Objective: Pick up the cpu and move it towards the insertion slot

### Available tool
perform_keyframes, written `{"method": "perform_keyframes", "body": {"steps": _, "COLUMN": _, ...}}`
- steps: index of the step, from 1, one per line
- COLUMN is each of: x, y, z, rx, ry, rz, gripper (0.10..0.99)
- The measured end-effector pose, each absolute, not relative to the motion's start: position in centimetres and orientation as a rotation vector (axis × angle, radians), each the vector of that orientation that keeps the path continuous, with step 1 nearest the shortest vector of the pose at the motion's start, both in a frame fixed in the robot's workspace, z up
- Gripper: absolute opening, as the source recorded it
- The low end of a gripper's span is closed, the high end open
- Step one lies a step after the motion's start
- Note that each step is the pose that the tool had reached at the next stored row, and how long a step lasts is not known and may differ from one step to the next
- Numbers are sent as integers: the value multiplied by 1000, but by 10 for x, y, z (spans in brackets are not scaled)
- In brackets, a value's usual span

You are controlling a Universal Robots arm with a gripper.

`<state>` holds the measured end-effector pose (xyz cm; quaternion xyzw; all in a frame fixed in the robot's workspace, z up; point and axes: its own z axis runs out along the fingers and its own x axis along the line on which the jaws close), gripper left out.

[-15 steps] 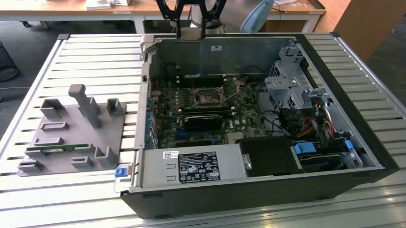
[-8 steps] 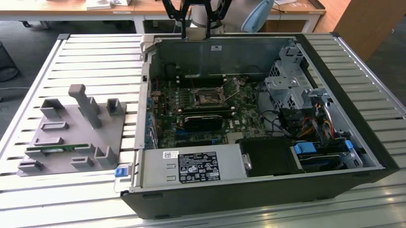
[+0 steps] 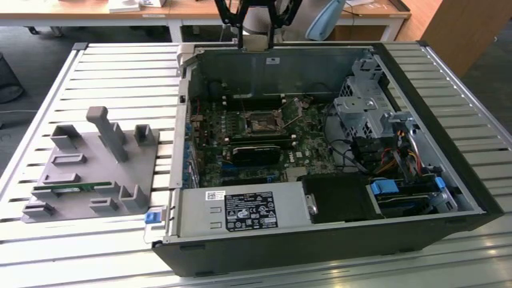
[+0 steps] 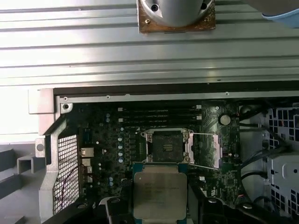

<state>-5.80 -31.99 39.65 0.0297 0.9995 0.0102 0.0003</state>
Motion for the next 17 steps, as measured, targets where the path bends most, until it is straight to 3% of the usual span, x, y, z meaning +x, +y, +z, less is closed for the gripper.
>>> {"method": "perform_keyframes", "body": {"steps": 17, "x": -38, "y": -319, "z": 395, "rx": 117, "ry": 3138, "rz": 32, "gripper": 545}}
